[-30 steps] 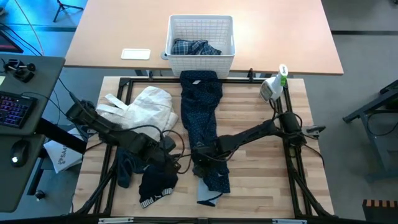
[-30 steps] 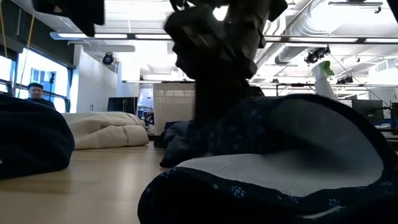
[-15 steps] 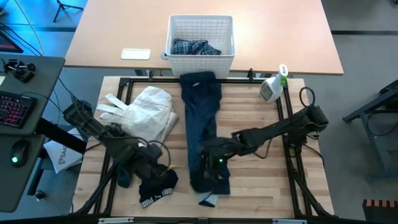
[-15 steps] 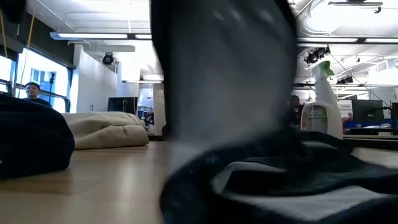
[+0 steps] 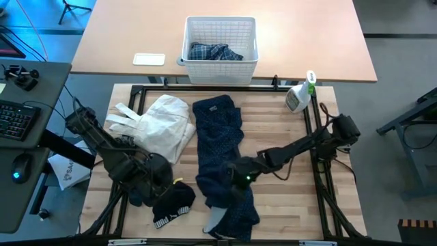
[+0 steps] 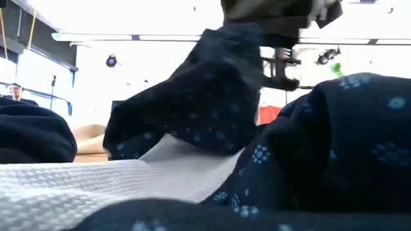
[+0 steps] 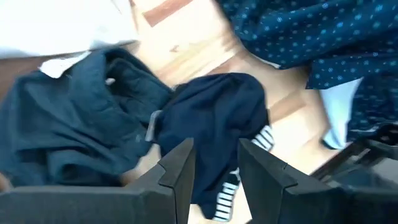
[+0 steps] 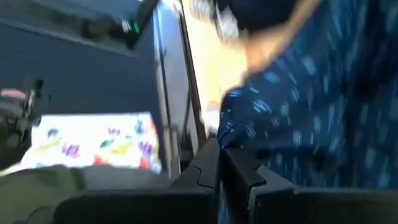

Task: Fold laundry
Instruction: Fold the navy blue polo shirt

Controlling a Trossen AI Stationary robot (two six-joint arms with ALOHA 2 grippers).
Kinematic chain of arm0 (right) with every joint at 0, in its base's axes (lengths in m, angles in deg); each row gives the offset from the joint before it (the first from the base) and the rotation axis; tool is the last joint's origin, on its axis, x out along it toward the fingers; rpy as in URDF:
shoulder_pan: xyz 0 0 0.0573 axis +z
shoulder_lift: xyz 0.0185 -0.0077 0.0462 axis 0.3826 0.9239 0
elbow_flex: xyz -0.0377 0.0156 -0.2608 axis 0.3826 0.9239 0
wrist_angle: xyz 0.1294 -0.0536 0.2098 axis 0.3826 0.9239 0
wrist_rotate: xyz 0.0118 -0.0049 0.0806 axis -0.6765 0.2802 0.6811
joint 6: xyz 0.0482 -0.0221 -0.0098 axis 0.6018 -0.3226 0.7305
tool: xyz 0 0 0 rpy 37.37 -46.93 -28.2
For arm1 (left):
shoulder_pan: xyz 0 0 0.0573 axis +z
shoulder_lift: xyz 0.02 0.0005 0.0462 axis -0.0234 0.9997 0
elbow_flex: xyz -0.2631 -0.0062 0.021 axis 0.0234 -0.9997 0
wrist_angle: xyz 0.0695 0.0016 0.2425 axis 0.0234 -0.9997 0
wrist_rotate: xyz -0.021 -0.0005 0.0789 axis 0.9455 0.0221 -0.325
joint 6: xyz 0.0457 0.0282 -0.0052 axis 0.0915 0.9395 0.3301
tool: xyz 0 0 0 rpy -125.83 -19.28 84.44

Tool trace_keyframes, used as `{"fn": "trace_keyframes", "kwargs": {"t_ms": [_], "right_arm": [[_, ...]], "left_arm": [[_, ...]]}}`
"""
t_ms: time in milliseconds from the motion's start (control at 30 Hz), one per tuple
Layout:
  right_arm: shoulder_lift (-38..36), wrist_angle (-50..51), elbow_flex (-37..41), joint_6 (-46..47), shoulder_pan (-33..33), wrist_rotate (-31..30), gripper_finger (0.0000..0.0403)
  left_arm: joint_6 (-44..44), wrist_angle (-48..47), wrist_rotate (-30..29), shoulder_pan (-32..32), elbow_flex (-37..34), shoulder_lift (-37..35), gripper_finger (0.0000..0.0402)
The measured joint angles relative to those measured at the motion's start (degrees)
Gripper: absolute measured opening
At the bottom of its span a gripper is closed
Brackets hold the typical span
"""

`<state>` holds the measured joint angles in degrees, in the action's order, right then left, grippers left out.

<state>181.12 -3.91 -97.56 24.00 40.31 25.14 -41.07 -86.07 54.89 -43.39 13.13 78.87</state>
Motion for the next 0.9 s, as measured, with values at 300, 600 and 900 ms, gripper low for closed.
{"fn": "trace_keyframes", "kwargs": {"t_ms": [300, 600, 900], "right_arm": [[-1.7, 21.1, -1.0, 3.1, 6.3, -2.0, 0.0002], [-9.7, 27.4, -9.1, 2.5, 8.9, -8.1, 0.0002], [-4.8, 10.4, 2.9, 0.1, 7.5, 3.5, 0.0003]], "left_arm": [[-1.5, 3.4, -3.0, -0.1, 0.0, 1.1, 0.0108], [2.6, 3.0, -4.0, 3.3, 0.0, 1.2, 0.0108], [5.1, 1.2, -6.1, 9.8, 0.0, 1.2, 0.0108]]}}
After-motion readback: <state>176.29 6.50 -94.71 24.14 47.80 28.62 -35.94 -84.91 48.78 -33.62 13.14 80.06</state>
